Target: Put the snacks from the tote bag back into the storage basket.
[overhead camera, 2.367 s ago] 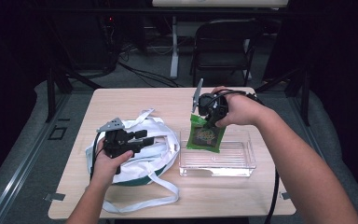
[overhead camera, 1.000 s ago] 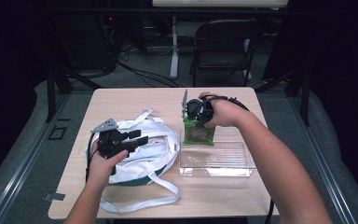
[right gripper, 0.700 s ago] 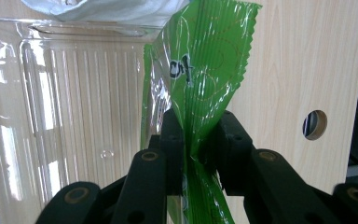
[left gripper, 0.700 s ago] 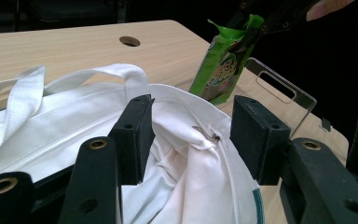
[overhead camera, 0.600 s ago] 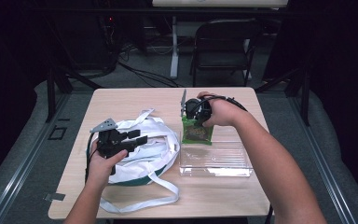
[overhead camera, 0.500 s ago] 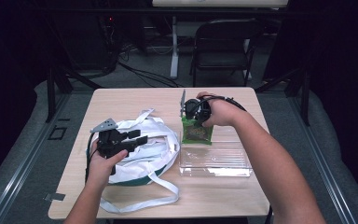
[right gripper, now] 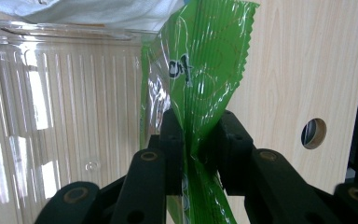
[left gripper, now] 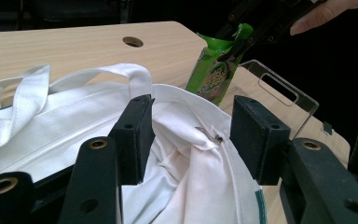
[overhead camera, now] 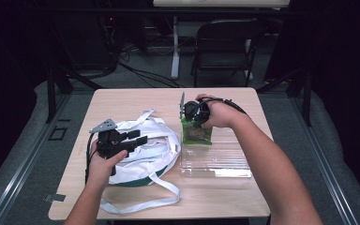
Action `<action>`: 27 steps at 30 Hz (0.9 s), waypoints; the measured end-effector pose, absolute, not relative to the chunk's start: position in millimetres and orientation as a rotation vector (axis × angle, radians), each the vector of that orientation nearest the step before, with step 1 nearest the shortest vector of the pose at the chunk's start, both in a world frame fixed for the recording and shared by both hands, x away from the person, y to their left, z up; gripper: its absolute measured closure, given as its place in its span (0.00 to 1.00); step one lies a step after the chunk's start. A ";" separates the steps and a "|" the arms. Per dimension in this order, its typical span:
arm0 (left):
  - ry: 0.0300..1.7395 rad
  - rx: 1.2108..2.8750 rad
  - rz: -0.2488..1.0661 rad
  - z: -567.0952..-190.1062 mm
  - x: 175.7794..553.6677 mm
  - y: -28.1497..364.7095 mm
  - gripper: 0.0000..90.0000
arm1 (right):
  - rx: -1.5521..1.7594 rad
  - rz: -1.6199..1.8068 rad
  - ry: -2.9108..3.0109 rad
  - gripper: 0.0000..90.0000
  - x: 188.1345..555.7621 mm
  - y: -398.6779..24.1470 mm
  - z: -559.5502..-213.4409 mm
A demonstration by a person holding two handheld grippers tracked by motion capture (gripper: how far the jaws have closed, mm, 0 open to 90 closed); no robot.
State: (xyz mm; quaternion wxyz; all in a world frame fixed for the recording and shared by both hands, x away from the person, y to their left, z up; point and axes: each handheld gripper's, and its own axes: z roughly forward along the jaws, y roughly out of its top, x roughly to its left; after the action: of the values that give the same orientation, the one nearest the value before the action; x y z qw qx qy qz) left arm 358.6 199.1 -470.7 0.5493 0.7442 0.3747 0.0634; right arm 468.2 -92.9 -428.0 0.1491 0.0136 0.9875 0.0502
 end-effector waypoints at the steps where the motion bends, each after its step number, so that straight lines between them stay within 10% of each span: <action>1: 0.887 1.762 0.150 -470.7 358.7 199.0 0.54 | 0.039 0.147 2.840 0.83 468.4 -92.7 -429.0; 27: 0.892 1.755 0.152 -471.4 359.0 199.7 0.55 | 0.101 0.222 2.825 0.65 471.2 -101.5 -437.3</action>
State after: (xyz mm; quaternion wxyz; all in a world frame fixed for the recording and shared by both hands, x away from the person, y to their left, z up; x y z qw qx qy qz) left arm 359.0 199.7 -471.4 0.5510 0.7417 0.3769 0.0644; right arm 471.2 -101.5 -437.3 0.1527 0.0351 0.9846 0.0772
